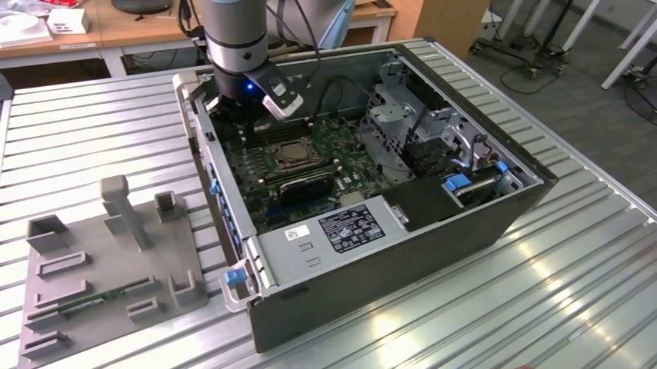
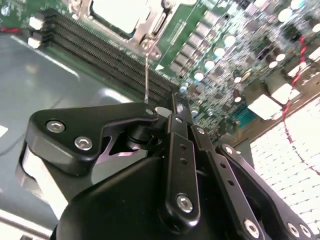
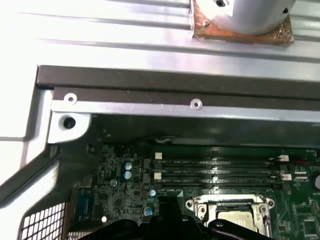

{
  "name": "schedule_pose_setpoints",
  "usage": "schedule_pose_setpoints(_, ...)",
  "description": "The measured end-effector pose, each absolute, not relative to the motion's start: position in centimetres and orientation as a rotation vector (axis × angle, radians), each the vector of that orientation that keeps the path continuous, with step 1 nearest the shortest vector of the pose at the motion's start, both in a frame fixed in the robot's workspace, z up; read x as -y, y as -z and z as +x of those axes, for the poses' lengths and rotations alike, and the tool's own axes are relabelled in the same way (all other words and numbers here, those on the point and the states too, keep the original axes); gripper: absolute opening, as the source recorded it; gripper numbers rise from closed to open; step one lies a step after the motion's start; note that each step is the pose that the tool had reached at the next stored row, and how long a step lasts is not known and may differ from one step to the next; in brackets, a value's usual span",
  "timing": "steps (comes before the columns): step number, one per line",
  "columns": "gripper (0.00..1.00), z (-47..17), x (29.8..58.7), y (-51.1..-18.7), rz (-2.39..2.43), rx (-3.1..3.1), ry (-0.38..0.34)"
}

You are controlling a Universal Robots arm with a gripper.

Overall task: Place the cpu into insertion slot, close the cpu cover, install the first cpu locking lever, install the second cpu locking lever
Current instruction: 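Install the first cpu locking lever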

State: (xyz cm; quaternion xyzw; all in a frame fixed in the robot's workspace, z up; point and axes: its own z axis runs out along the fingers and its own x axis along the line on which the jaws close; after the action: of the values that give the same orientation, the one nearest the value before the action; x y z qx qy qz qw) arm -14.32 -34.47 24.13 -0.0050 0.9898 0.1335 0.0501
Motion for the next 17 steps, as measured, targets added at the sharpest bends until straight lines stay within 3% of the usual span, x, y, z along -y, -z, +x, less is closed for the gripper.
schedule_pose_setpoints(3, 0.11, -14.4, 34.5, -24.1, -0.015, -2.999, -0.449)
schedule_pose_setpoints(17, 0.11, -13.0, 34.6, -24.1, -0.013, -2.999, -0.450)
